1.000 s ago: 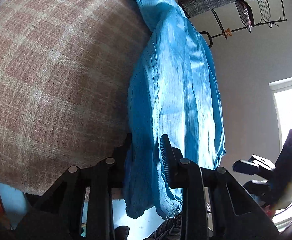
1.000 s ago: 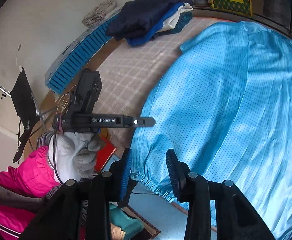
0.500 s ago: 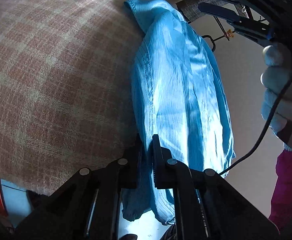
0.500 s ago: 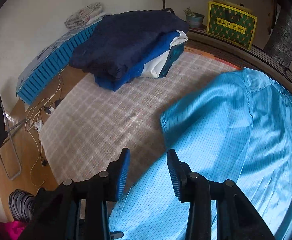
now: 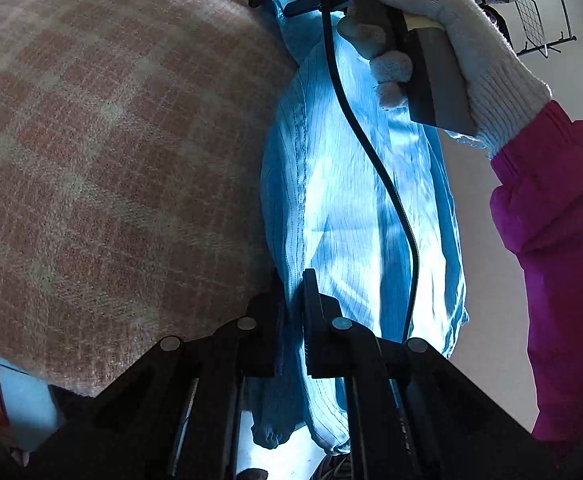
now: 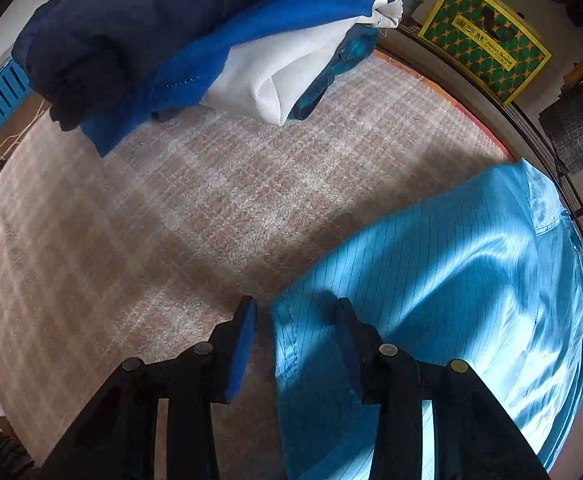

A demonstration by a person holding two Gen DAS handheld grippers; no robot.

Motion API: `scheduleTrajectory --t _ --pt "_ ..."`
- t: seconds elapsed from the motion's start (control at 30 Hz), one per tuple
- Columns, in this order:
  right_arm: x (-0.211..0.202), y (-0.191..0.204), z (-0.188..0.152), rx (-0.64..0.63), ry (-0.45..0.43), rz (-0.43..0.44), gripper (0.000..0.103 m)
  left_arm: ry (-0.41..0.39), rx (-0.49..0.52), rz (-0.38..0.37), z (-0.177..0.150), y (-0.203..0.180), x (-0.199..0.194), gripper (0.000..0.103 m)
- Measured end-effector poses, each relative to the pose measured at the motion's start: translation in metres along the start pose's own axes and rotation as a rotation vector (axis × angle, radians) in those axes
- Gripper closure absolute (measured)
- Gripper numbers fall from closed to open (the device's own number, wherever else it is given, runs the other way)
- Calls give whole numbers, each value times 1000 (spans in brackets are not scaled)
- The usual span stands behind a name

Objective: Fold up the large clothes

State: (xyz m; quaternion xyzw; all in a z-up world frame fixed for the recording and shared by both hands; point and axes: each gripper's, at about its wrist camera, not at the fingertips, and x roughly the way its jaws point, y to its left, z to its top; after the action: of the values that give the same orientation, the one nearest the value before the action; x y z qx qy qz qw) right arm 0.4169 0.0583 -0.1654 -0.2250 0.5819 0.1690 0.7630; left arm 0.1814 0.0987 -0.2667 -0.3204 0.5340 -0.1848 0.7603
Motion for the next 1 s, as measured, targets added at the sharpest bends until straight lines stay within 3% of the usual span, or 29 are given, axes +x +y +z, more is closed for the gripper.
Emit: scheduleTrajectory --t 0.03,0.1,0.17,0.37,0.47,0.53,0.57,0.63,0.8,0.9,1.0 --pt "1 -3 -1 2 -2 6 74 -1 7 5 0 0 0 98" --pt "-3 -10 1 19 -9 19 101 -6 21 18 -1 -1 -1 98" --pt "-14 -19 2 55 -42 46 103 -14 23 21 -1 -2 -4 99" --pt "-75 -77 10 338 -289 281 103 -66 27 45 -6 -4 -19 100" --pt "-69 -86 14 390 -306 343 103 -85 25 115 -4 1 -19 101" --pt "-52 -80 19 384 -244 374 96 -63 -13 100 0 9 -15 101" --pt "-45 -79 21 382 -218 340 75 -56 -20 95 -2 10 -13 101" --pt "-45 -78 16 376 -220 291 62 -58 -20 92 -8 11 -14 101" --pt "-77 -109 -31 407 -252 315 62 -50 -20 75 -6 16 -17 100" --pt "-105 -126 -87 422 -258 311 58 -68 -47 63 -6 27 -27 90" --pt "-118 -135 -156 479 -235 335 53 -98 -42 63 -9 27 -39 90"
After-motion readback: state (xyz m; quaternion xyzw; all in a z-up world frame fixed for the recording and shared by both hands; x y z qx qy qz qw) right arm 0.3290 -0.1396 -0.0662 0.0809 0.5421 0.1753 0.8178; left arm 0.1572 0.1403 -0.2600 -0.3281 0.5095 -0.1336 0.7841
